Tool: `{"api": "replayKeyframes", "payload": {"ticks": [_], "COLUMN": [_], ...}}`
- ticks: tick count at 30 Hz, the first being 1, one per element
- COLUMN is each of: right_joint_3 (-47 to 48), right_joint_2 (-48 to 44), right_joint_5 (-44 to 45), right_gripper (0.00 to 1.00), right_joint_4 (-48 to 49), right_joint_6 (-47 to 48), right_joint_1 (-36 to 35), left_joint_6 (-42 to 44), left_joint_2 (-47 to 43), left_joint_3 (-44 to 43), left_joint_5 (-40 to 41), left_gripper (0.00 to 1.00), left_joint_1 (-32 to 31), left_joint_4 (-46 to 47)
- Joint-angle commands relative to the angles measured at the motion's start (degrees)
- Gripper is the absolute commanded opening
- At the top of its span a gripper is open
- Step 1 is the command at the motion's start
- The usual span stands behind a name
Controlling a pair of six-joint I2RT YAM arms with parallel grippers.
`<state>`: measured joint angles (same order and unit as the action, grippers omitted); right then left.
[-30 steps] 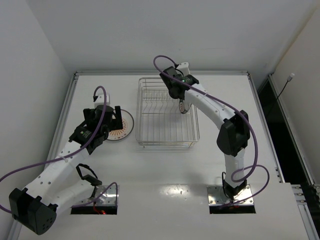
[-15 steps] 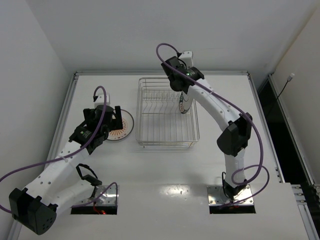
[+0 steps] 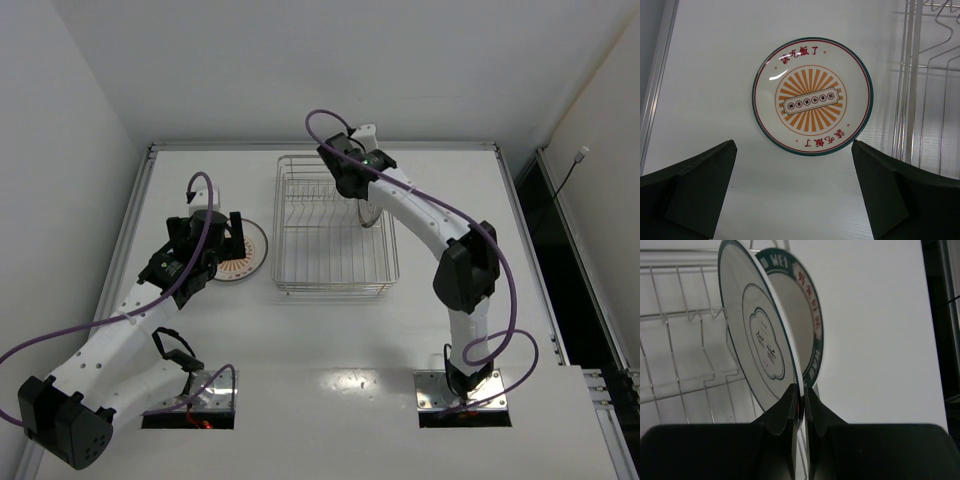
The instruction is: Load the plates into the dish rack
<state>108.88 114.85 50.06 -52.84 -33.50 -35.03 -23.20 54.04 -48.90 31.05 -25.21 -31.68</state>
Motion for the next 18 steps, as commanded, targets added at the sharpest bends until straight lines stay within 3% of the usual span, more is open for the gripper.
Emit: {"api": "replayKeyframes", "payload": {"ticks": [1,9,15,18], "right_joint_3": [-3.05,-5.87,-6.40,-6.40], "right_joint_2": [-1.82,-1.20,-0.68,-1.20], "right_joint_5": [0.74,-2.87,-5.85,-7.17], "right_gripper": [0.00,0.00,0.19,0.37], "right_joint_4": [2.21,2.74,2.74,2.74], "right_joint_6": [-1.30,-3.24,-3.77,-3.77], "right_joint_1": [-0.75,-1.80,-2.33,-1.80], "left_joint_6": [-0.53,-0.53,-0.53,-0.53], "left_joint_2": [-0.08,-0.08,-0.08,-0.08], "left_joint_3": [-1.90,-1.90,-1.90,-1.90], "left_joint_5": [-0.20,-0.20,-0.20,-0.20], "left_gripper": [1.00,1.00,1.00,1.00], "left_joint_1": [-0.36,-0.36,-0.36,-0.36], "left_joint_4": [0.74,0.74,0.74,0.74]}}
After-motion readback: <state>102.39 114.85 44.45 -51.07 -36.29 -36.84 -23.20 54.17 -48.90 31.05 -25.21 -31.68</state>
